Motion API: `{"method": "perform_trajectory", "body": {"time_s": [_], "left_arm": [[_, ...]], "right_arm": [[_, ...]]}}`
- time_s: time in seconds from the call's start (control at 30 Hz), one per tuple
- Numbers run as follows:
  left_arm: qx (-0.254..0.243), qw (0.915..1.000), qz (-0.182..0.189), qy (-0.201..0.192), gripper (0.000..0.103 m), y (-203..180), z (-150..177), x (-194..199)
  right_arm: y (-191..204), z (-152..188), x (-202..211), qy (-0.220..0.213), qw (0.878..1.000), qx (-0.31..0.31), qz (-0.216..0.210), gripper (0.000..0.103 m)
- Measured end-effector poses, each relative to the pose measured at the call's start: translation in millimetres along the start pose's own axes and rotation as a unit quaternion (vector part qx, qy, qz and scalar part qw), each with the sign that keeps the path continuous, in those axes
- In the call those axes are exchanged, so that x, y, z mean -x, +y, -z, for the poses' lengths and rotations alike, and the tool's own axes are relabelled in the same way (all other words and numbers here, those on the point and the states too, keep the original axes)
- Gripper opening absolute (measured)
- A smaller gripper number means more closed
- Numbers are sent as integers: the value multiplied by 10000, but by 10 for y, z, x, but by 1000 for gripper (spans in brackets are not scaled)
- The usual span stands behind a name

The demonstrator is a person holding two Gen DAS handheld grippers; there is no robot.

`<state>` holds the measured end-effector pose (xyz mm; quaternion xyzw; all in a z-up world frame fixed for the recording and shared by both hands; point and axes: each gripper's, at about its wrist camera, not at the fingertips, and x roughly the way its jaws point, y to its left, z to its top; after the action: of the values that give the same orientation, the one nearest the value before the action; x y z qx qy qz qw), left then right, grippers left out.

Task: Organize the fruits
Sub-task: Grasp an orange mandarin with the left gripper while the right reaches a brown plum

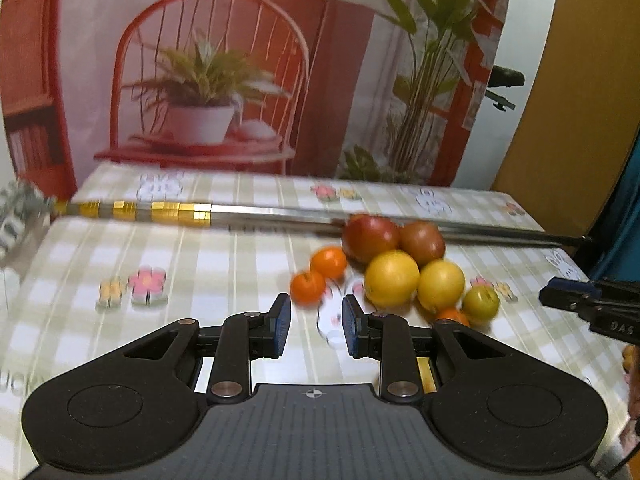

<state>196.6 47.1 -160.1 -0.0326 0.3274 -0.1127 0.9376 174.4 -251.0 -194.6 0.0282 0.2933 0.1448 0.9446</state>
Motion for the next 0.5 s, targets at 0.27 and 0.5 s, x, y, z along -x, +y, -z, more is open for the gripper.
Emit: {"method": "perform_trajectory", "body": {"time_s": [0.27,0.5], "left_arm": [[-109,9999,96,39,30,-2,-175,-485],[29,9994,-21,340,43,118,-117,-923]], "right_arm": [[-173,-253,-161,-239,9995,48,184,25],[-193,-336,-356,-234,9997,52,104,25]]}}
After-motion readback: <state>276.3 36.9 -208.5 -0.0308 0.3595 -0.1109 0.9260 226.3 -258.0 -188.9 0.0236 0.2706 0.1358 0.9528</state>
